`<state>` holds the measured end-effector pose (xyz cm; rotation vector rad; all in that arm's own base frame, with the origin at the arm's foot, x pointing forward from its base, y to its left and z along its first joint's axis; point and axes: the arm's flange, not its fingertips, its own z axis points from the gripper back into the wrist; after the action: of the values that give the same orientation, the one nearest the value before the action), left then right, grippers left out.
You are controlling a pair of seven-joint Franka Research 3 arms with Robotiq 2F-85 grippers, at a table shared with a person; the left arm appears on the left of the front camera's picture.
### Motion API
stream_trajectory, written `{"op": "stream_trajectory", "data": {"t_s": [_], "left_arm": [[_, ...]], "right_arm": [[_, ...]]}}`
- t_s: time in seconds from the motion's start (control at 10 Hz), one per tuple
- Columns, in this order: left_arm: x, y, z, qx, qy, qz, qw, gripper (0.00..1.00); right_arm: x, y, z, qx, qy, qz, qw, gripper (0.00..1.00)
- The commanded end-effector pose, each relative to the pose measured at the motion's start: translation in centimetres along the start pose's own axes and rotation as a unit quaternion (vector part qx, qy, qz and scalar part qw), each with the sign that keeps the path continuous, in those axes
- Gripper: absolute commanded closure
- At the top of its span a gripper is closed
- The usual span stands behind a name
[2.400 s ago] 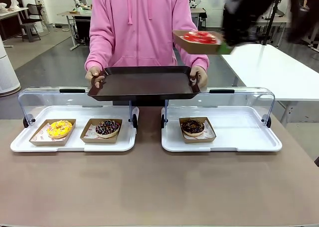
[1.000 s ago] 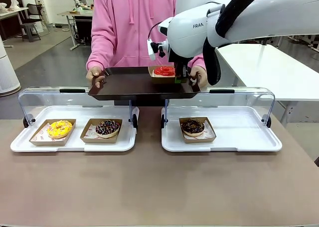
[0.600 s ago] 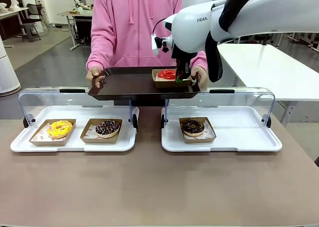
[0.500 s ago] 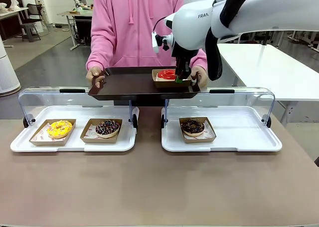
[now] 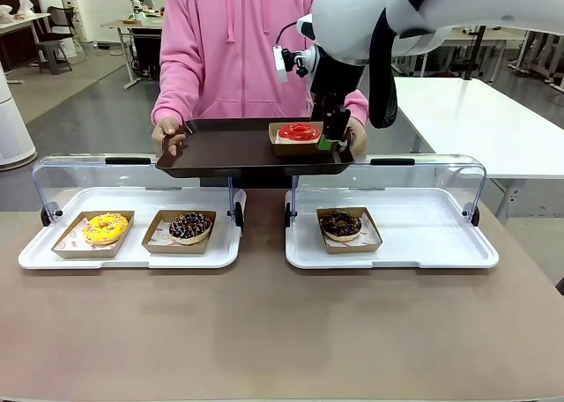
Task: Provide the desired donut to the person.
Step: Place the picked Paper togo box onto the Handle tray extended by the person.
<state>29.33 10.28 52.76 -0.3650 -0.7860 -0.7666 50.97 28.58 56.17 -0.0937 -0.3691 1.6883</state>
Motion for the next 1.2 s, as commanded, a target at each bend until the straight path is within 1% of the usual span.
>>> {"op": "stream_trajectory", "data": {"t_s": [0.0, 0.2, 0.3, 0.4, 0.5, 1.1], "left_arm": [[-0.1, 0.0, 0.1, -0.003, -0.006, 0.003, 1.0, 0.0], [-0.1, 0.0, 0.1, -0.003, -0.006, 0.003, 1.0, 0.0], [-0.1, 0.0, 0.1, -0.003, -0.006, 0.003, 1.0, 0.0], [-0.1, 0.0, 0.1, -0.003, -0.006, 0.003, 1.0, 0.0], [-0.1, 0.0, 0.1, -0.003, -0.006, 0.003, 1.0, 0.0], [-0.1, 0.0, 0.1, -0.003, -0.006, 0.003, 1.0, 0.0]], "right_arm": [[-0.9, 0.1, 0.7, 0.029, -0.023, 0.01, 0.999, 0.0], [-1.0, 0.3, 0.5, 0.026, -0.027, 0.003, 0.999, 0.0], [-1.3, 0.2, 0.8, 0.027, -0.036, -0.007, 0.999, 0.0], [-1.9, 0.2, 1.2, 0.032, -0.037, -0.006, 0.999, 0.0], [-0.6, 0.1, 0.5, 0.021, -0.015, -0.004, 1.0, 0.0], [-0.6, 0.1, 0.5, 0.021, -0.015, -0.004, 1.0, 0.0]]}}
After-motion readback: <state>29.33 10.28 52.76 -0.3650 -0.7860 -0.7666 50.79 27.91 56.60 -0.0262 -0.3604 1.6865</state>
